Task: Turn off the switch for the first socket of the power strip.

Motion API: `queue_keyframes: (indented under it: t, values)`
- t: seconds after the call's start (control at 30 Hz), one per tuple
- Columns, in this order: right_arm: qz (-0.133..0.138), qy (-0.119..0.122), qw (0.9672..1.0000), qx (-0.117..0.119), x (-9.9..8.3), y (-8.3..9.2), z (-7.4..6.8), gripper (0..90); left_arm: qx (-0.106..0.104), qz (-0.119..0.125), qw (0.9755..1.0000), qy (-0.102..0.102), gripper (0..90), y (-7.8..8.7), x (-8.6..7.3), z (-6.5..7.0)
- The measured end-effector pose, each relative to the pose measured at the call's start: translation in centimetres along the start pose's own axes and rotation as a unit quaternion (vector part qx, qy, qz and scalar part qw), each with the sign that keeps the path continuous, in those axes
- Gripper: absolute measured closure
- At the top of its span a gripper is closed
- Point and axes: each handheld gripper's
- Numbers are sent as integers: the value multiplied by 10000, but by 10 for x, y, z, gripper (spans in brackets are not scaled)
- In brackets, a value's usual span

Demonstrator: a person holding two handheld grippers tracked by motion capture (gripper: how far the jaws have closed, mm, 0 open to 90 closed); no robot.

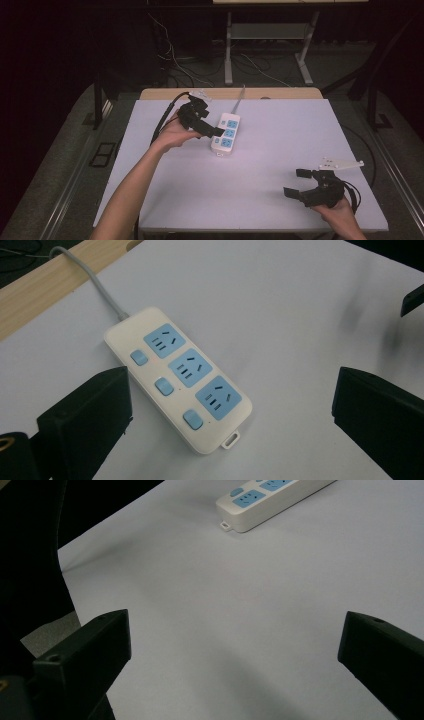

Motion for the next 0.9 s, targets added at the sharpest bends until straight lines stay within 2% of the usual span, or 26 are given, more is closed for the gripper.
queue_keyframes:
  t: [0.47, 0.6, 0.63, 0.83, 0.9]
  values:
    - [-12, -8, 10000, 7, 0, 0, 0, 3, 163, -79, 9998, 39, 33, -5, 21, -17]
    - [11, -9, 10000, -5, 0, 1, 1, 3, 171, 7, 9998, 85, 81, -7, 26, -21]
    - [19, -9, 10000, -8, 0, 1, 1, 3, 197, 24, 9998, 77, 130, -8, 27, -22]
    - [0, -9, 10000, -2, 0, 1, 1, 3, 226, 155, 9996, 106, 230, -12, 34, -27]
    - [-3, -12, 10000, -4, 0, 1, 1, 3, 241, 196, 9994, 140, 291, -14, 36, -29]
Point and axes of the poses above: each handheld gripper's, and its own axes: y roughly backward along the jaws, x roughly out of its top, z roughly to its right, and after that the axes turned 14 degrees about y, right-handed
